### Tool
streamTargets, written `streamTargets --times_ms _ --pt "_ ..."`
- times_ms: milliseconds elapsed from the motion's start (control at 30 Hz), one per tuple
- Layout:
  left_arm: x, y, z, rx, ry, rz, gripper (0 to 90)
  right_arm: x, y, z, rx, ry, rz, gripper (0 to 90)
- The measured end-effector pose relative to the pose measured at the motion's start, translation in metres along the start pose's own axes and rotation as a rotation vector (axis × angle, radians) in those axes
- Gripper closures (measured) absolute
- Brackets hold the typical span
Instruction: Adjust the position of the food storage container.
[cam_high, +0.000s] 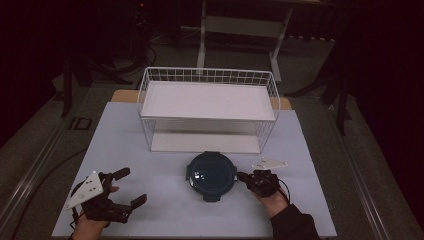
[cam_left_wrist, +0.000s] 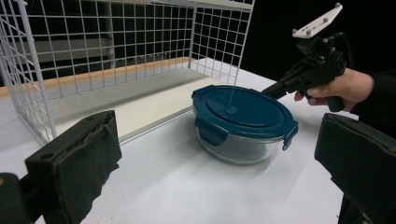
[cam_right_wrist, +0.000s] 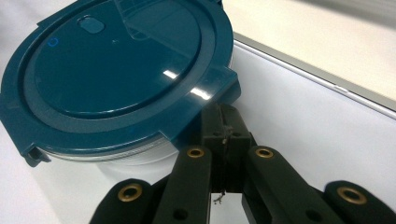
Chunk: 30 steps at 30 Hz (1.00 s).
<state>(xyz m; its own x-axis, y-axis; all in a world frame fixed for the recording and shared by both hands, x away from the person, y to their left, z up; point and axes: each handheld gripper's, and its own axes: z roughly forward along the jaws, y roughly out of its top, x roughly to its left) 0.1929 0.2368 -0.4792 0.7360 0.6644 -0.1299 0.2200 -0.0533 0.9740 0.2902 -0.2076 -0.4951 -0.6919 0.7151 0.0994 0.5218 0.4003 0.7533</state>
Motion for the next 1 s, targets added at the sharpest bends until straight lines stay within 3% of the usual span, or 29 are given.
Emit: streamTargets --times_ms 600,833,1000 --pt "0.0 0.0 0.0 0.001 -0.006 -0.001 0.3 0.014 0.014 0.022 -0.011 0.046 -0.033 90.0" --pt "0.0 0.0 -0.001 0.003 -0.005 0.001 0.3 0.015 0.012 0.018 -0.025 0.031 -0.04 87.0" --pt "0.0 -0.001 0.001 0.013 -0.011 -0.002 0.3 0.015 0.015 0.004 -0.067 0.013 -0.053 83.2"
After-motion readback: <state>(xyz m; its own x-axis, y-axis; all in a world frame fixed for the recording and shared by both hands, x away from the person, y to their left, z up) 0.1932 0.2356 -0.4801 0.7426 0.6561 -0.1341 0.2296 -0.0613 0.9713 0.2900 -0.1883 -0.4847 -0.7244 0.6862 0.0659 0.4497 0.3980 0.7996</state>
